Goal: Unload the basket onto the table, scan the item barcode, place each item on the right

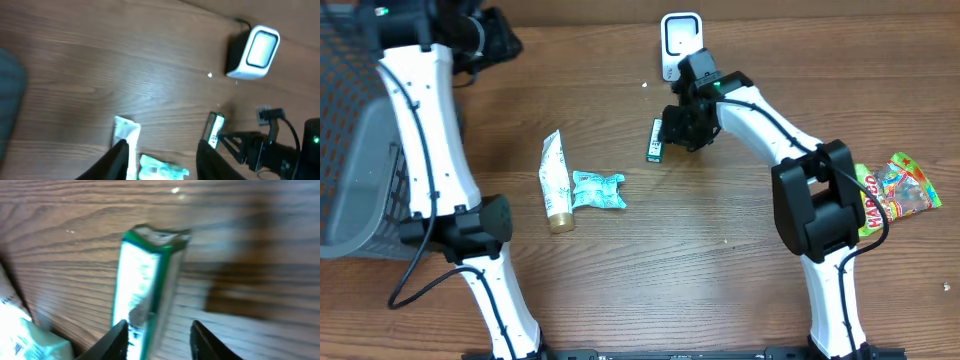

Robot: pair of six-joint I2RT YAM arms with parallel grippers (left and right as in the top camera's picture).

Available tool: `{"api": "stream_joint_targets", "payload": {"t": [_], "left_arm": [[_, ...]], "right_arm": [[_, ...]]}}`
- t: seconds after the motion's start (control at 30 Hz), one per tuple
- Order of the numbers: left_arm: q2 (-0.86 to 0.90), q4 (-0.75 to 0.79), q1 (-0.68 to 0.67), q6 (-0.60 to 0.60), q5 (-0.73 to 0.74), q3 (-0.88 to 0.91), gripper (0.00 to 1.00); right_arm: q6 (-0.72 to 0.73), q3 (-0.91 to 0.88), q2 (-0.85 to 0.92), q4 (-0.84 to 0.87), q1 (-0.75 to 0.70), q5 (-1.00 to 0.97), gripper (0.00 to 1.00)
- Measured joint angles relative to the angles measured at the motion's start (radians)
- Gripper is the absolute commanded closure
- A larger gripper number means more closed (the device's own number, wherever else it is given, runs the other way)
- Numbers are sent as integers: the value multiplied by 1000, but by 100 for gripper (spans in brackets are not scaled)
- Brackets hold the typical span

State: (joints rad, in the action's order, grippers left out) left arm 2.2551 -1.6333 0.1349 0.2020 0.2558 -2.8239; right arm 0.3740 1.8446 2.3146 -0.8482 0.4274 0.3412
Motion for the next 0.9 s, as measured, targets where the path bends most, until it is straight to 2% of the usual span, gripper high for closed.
{"api": "stream_joint_targets", "payload": {"t": [0.1,0.13,0.17,0.47,0.7,0.8,0.9], "left_arm": [[-1,-22,25,-1,-3,-5,44],[-1,-27,27,0,-3,-5,34],[-1,-29,29,0,-3,-5,1],[-1,-29,29,-3,-3,-5,0],[-1,-29,29,-3,-3,-5,0],[-1,-30,29,-3,-3,-5,0],[-1,-31,29,-3,-3,-5,0]], "right_arm": [[28,-5,0,11,31,-9,64],[39,-8,0,10,43,-10,64],[45,-10,0,11,53,-10,64],[79,-18,0,11,78,-30,71],[64,-18,0,23,79,-54,72],[18,-18,0,35,79,-64,70],[-41,-18,0,49,79,-81,57]]}}
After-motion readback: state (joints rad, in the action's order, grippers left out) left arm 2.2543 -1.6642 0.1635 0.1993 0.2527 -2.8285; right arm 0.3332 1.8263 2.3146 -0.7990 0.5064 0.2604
